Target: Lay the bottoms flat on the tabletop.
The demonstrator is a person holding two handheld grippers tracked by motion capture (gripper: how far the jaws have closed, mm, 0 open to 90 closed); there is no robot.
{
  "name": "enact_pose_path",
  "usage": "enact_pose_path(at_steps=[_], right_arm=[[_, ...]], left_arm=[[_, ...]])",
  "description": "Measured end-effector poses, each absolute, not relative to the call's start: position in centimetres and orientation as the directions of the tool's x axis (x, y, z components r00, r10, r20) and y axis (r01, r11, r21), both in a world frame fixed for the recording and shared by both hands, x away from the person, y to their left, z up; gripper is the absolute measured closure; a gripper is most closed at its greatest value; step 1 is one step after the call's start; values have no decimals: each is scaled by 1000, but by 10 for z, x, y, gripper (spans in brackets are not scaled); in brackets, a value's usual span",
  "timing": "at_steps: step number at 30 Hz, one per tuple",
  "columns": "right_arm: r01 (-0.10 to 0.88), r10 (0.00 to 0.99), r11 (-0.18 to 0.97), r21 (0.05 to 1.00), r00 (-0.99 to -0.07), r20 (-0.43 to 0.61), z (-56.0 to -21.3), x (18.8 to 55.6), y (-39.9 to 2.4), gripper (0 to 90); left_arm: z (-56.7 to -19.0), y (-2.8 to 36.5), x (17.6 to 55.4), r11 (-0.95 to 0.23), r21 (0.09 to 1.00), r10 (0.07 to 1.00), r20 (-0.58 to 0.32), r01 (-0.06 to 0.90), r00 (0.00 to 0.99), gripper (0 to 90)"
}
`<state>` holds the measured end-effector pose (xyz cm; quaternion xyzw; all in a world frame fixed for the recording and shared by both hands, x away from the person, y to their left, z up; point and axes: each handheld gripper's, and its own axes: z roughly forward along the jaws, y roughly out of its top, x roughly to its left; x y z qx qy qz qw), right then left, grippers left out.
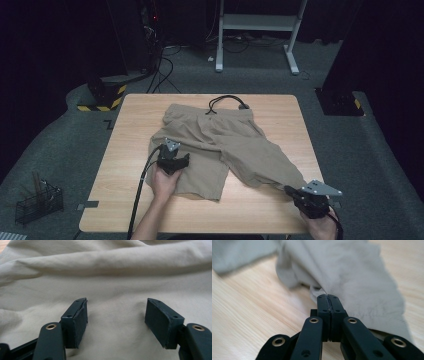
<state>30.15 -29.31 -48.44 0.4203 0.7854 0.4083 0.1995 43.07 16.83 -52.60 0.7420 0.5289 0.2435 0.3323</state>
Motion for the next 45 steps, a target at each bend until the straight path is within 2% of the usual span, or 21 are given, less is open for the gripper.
enact_pose_path(at_steps=[3,4,5,6,10,12,14,16,18,22,26,28,32,34,36,42,45], right_arm=[[499,823,312,808,-568,33,-479,302,-292,866],[531,821,335,778,-570,36,-482,307,-289,810],[525,828,362,770,-560,-7,-486,310,-284,744],[509,829,392,766,-556,-54,-488,313,-277,726],[411,782,420,809,-617,-92,-480,319,-247,636],[388,779,438,811,-613,-128,-485,327,-232,592],[430,794,447,785,-595,-126,-496,344,-225,604],[461,798,476,749,-585,-147,-500,358,-219,741],[459,776,455,763,-624,-88,-493,365,-216,880],[474,755,370,799,-655,39,-472,388,-214,889],[529,752,348,774,-651,107,-458,426,-205,888],[606,773,323,727,-612,167,-465,452,-204,887],[733,850,303,609,-497,176,-504,491,-211,855],[728,852,268,631,-485,198,-506,489,-216,764],[672,850,334,662,-518,96,-499,477,-210,680],[535,836,376,756,-548,-28,-472,421,-204,676],[498,812,389,775,-582,-34,-472,398,-199,706]], left_arm=[[-526,168,431,-217,751,948,9,623,319,343],[-526,168,431,-217,751,948,9,623,319,344],[-526,168,431,-216,752,948,8,623,318,343],[-526,168,431,-216,752,948,8,623,318,344],[-526,168,431,-217,751,948,10,624,318,341],[-526,168,431,-216,751,949,10,625,316,339],[-526,168,430,-213,751,950,9,625,313,339],[-526,167,429,-217,753,950,16,621,312,340],[-526,168,430,-210,751,950,5,626,313,342],[-526,167,429,-212,752,950,9,624,312,341],[-526,168,429,-213,751,950,8,625,313,341],[-526,168,429,-213,751,950,8,625,313,341],[-526,168,429,-213,751,950,8,626,313,340],[-526,168,429,-214,751,949,9,625,314,340],[-526,168,429,-213,751,949,9,625,314,340],[-526,168,429,-214,751,949,10,625,314,340],[-526,168,429,-213,751,950,10,625,313,340]])
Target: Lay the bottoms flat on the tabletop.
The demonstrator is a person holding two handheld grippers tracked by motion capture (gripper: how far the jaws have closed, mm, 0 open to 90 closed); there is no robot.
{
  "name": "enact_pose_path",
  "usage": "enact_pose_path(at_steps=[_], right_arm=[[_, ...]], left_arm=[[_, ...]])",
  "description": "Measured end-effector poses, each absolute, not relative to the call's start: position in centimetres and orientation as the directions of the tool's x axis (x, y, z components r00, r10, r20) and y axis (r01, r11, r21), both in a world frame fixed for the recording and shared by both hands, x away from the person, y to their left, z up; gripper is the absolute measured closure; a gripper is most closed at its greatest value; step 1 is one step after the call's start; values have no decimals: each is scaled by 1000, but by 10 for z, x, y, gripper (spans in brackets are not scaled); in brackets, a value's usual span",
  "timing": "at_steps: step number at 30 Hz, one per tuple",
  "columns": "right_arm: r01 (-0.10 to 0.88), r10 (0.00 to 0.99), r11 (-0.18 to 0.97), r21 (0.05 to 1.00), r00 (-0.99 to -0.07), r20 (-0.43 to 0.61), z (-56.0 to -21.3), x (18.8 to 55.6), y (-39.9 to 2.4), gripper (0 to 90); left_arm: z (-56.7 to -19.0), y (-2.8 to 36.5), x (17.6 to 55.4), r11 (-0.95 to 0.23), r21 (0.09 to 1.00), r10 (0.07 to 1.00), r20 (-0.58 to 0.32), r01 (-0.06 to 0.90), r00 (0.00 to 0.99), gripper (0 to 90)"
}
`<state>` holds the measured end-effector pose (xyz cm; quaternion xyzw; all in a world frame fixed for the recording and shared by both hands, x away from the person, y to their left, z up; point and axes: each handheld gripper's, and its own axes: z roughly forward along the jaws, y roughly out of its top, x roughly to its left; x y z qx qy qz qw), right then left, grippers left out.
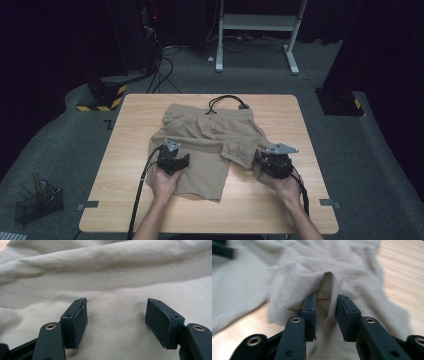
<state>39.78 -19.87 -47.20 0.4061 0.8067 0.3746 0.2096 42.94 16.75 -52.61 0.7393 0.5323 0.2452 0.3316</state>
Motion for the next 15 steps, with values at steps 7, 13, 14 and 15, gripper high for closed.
enact_pose_path(at_steps=[7,13,14,15], right_arm=[[524,809,443,728,-584,-73,-502,395,-179,740],[594,853,377,711,-522,-15,-518,422,-180,597],[598,856,364,714,-517,-4,-518,423,-180,633],[606,861,362,708,-509,-5,-517,424,-181,717]], left_arm=[[-526,168,429,-213,751,950,8,625,313,340],[-526,168,429,-214,751,949,9,625,314,340],[-526,168,429,-213,751,949,8,625,314,341],[-526,168,429,-213,751,949,9,625,314,341]])
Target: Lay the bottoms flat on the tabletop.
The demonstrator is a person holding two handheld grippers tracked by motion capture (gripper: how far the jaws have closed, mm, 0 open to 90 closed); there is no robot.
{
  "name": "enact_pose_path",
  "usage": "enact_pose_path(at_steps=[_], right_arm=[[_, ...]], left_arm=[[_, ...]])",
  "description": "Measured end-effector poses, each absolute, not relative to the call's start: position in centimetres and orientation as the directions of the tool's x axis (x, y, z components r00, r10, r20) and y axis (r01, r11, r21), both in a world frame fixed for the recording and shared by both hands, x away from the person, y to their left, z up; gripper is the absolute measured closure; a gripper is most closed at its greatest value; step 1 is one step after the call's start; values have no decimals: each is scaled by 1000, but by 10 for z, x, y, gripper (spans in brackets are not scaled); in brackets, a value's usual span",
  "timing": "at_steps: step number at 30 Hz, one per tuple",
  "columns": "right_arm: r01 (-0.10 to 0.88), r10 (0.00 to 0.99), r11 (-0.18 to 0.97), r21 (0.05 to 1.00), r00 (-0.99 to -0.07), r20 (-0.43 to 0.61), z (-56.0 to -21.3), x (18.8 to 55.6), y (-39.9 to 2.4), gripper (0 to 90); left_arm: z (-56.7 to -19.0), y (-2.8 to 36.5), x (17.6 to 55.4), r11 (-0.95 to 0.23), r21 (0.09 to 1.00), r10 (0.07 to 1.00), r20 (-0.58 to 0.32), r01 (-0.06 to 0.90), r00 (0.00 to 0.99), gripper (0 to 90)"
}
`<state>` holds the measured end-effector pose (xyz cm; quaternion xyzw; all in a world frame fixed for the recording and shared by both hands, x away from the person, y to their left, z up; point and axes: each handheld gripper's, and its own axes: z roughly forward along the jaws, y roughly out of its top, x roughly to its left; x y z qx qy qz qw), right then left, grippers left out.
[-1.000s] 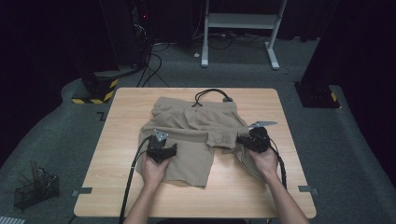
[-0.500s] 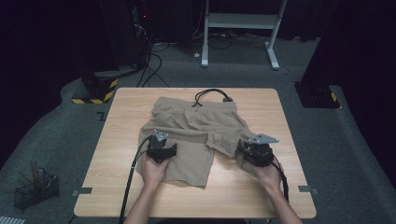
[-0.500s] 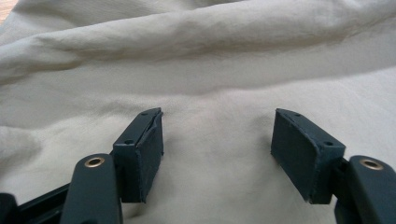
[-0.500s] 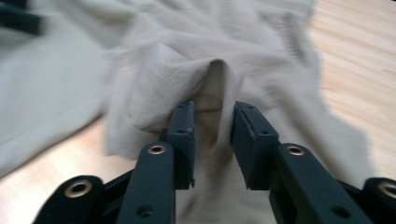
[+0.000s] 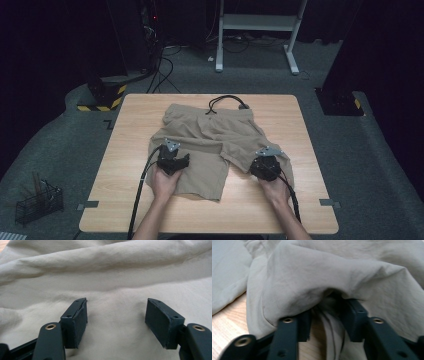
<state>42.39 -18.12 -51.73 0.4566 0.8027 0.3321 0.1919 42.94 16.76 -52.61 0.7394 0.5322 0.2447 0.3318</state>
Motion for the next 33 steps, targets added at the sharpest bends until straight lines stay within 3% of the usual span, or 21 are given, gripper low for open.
enact_pose_path(at_steps=[2,3,6,11,19,21,23,28,33], right_arm=[[617,856,372,693,-517,1,-515,423,-185,853],[619,852,387,684,-523,-9,-514,420,-185,868],[587,798,448,674,-602,-7,-510,402,-186,878],[535,717,452,714,-694,67,-501,349,-194,880],[529,683,443,724,-722,110,-489,311,-203,876],[544,680,456,704,-723,119,-490,309,-209,834],[542,685,426,725,-716,133,-491,309,-216,733],[497,742,325,804,-661,109,-485,328,-212,619],[582,814,311,751,-572,106,-507,379,-195,648]], left_arm=[[-526,168,429,-214,751,949,9,625,314,341],[-526,168,429,-213,751,949,9,624,314,341],[-526,168,429,-213,752,949,9,624,314,341],[-526,168,429,-214,751,949,10,624,314,340],[-526,168,429,-215,751,949,11,624,314,341],[-526,168,429,-217,751,949,13,624,315,340],[-526,168,429,-218,751,949,13,623,315,341],[-526,168,429,-219,751,946,8,623,324,348],[-517,172,416,-268,705,929,9,657,370,478]])
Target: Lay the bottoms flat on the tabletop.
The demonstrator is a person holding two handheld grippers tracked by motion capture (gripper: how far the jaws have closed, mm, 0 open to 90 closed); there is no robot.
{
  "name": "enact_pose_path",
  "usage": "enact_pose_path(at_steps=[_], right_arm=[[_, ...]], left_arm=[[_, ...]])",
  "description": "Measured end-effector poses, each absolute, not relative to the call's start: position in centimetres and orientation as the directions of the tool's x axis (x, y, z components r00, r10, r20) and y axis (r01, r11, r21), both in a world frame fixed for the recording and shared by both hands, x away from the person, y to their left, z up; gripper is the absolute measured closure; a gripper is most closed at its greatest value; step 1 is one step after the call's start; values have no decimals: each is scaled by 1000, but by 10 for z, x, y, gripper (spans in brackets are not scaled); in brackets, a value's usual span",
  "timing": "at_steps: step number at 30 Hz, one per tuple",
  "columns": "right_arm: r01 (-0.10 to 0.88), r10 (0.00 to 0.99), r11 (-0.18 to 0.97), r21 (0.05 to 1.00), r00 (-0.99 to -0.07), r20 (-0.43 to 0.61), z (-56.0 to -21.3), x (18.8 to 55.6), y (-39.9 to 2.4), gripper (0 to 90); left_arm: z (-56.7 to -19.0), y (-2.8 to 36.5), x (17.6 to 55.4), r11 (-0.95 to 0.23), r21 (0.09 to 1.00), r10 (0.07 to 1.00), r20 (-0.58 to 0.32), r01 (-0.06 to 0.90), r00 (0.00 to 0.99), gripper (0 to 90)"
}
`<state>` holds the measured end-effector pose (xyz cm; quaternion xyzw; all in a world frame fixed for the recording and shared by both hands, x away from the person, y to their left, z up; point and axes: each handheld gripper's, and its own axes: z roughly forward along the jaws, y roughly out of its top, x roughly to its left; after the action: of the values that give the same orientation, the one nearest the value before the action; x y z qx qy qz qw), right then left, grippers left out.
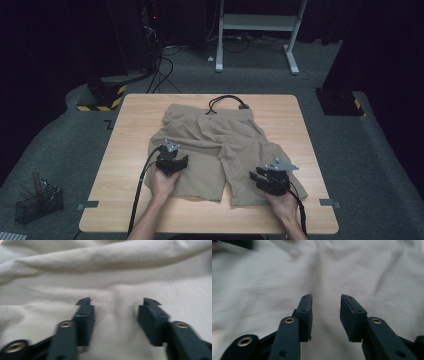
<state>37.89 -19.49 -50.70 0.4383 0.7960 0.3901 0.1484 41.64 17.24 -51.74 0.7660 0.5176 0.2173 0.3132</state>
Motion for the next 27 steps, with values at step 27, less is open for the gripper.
enact_pose_path(at_steps=[27], right_arm=[[613,821,416,671,-571,13,-512,383,-188,867]], left_arm=[[-509,208,361,-351,640,878,-29,683,478,726]])
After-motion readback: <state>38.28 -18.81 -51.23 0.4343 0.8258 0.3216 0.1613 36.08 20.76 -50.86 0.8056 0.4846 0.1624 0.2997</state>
